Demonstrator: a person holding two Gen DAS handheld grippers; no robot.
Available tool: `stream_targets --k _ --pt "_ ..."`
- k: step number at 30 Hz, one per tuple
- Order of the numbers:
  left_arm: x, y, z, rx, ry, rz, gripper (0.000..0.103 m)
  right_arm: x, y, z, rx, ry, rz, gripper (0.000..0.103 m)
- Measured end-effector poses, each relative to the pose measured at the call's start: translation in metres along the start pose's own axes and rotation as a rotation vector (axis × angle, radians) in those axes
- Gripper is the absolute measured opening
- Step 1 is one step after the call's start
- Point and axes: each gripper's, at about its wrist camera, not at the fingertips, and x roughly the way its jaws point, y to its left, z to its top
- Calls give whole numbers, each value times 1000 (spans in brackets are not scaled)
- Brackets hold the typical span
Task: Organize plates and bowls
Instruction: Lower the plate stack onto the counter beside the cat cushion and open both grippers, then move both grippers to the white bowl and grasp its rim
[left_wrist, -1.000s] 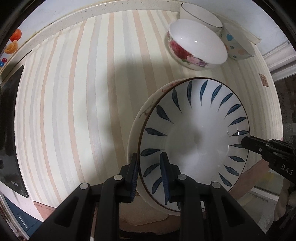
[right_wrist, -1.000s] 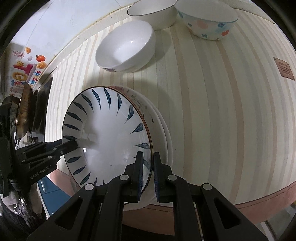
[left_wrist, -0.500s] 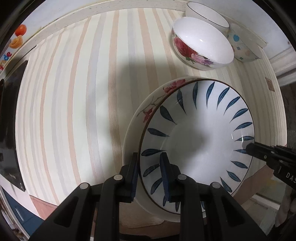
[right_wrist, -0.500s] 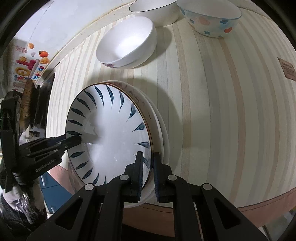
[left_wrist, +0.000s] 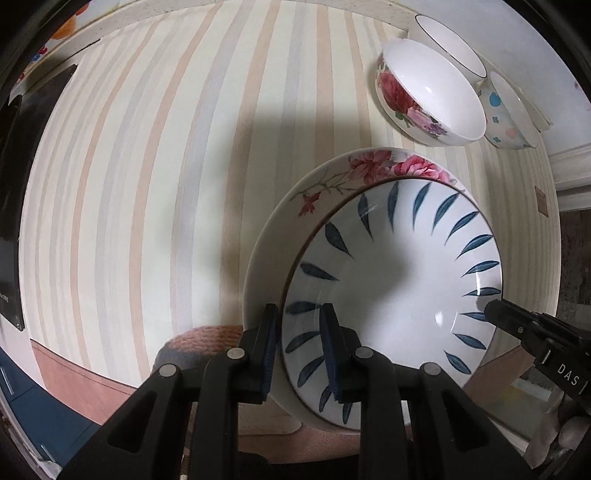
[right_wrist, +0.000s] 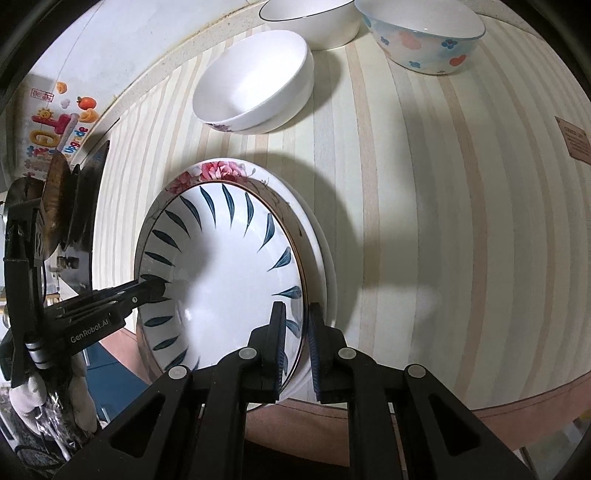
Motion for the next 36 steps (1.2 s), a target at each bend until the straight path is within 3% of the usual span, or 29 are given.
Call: stream_targets --k 4,9,15,20,29,36 --pt "-12 -3 -4 15 -31 19 21 -4 3 -2 -5 -19 -22 15" --pt "-51 -7 -28 39 -129 42 21 -23 16 -11 -32 -71 -60 15" --pt "-109 -18 -75 76 -246 38 21 -70 43 -53 -77 -168 -99 15" --pt "-144 -21 -112 80 -285 -3 21 -109 64 -97 -93 -246 -103 15" --pt "-169 -19 -163 107 -357 -3 21 -157 92 -170 -113 -330 -105 15" --pt "-184 -28 -181 130 -386 -21 21 -179 99 -198 -115 -352 -92 15"
